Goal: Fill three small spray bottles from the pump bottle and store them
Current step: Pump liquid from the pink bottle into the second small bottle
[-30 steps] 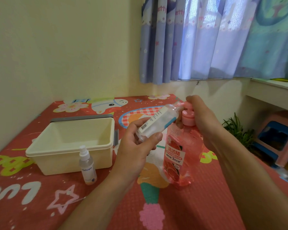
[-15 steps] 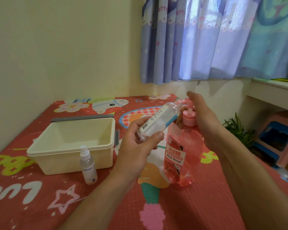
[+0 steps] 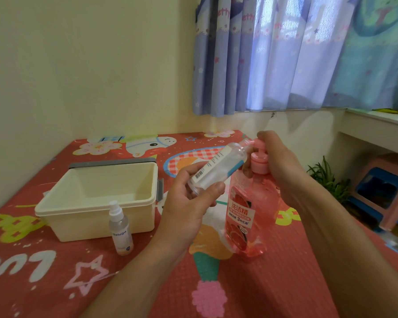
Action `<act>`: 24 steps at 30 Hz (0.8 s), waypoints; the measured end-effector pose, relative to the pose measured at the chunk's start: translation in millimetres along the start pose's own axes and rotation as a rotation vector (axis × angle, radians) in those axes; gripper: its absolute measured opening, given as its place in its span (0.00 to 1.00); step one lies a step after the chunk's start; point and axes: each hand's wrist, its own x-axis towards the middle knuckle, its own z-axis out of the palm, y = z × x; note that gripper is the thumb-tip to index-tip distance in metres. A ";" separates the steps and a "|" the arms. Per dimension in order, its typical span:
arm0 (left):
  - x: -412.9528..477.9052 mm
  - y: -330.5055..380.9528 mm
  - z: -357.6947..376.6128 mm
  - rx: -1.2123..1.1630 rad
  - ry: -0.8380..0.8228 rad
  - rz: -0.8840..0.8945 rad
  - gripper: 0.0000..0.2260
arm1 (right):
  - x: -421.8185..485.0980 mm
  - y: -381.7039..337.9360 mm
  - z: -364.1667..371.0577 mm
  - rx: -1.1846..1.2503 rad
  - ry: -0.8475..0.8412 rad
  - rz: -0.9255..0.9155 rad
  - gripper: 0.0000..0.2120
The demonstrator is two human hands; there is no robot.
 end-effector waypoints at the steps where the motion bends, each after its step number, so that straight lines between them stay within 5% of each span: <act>1: 0.0 -0.2 -0.2 0.002 0.000 -0.003 0.16 | -0.3 -0.3 0.3 -0.015 0.003 0.004 0.25; 24: 0.2 -2.3 -1.0 0.033 0.007 -0.002 0.16 | 2.5 3.5 -1.7 -0.005 -0.020 -0.015 0.26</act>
